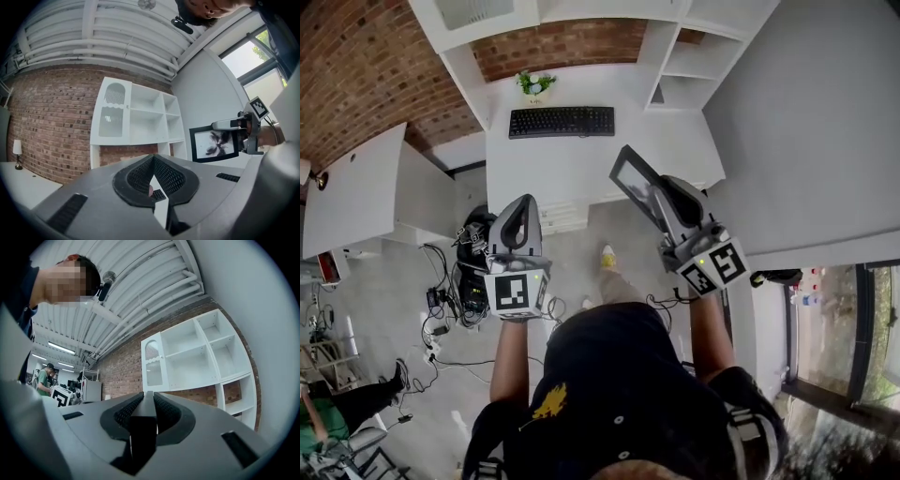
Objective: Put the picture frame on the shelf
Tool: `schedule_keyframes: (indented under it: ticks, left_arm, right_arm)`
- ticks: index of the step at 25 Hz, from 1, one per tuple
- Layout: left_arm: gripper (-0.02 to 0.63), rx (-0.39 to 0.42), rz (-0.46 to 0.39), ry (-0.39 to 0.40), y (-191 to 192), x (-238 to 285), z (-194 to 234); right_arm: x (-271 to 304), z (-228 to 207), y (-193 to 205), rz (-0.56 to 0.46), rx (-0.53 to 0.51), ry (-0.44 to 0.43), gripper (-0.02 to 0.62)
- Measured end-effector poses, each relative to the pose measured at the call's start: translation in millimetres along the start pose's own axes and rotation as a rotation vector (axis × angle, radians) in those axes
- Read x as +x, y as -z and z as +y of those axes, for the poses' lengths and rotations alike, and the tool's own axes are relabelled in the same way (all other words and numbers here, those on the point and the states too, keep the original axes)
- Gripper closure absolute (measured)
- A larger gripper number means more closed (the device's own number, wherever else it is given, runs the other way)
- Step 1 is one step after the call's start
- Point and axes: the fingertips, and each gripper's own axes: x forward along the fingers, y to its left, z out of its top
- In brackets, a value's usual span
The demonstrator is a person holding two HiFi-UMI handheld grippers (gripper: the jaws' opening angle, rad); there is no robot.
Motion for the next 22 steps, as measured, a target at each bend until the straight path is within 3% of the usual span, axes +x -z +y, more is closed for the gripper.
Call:
schedule_keyframes:
  ticks: [22]
  left_arm:
    - [0.588, 0.021, 0.031, -0.050, 1, 181, 13]
  right_arm:
    - [108, -155, 10, -0.002, 0.051, -0.067, 0.526]
